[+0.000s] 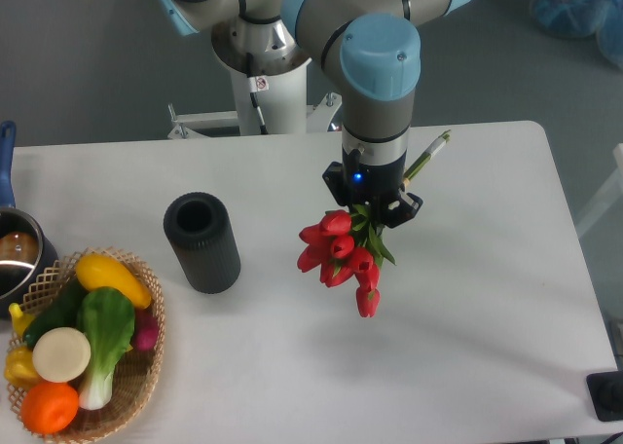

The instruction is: Insert the flowers into the vase

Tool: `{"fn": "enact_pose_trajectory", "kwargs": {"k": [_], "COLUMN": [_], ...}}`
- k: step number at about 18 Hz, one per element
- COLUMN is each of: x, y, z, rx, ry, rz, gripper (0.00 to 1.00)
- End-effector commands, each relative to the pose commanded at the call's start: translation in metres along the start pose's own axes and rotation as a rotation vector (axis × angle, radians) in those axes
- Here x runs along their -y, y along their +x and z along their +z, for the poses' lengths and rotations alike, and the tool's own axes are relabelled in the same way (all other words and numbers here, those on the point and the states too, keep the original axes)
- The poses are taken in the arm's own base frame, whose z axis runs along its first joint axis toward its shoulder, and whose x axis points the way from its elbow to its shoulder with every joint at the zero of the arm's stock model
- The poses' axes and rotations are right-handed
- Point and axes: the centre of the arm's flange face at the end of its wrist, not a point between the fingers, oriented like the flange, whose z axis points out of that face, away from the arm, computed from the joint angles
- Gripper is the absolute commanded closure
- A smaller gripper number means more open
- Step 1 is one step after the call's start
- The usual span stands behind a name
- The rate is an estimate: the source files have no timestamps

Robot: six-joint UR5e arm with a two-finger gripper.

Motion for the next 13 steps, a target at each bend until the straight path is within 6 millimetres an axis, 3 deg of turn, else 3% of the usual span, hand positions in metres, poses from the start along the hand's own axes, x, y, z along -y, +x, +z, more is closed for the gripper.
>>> {"fn": "enact_pose_trajectory", "kwargs": {"k": [8, 13], "x": [0.003, 0.019], "y": [0.001, 0.005], "z": [-0.004, -0.042], "rx": [-0.008, 0.008], "ry": [0.042, 0.279], "rz": [-0.001, -0.011], "gripper": [1.0, 1.0]}}
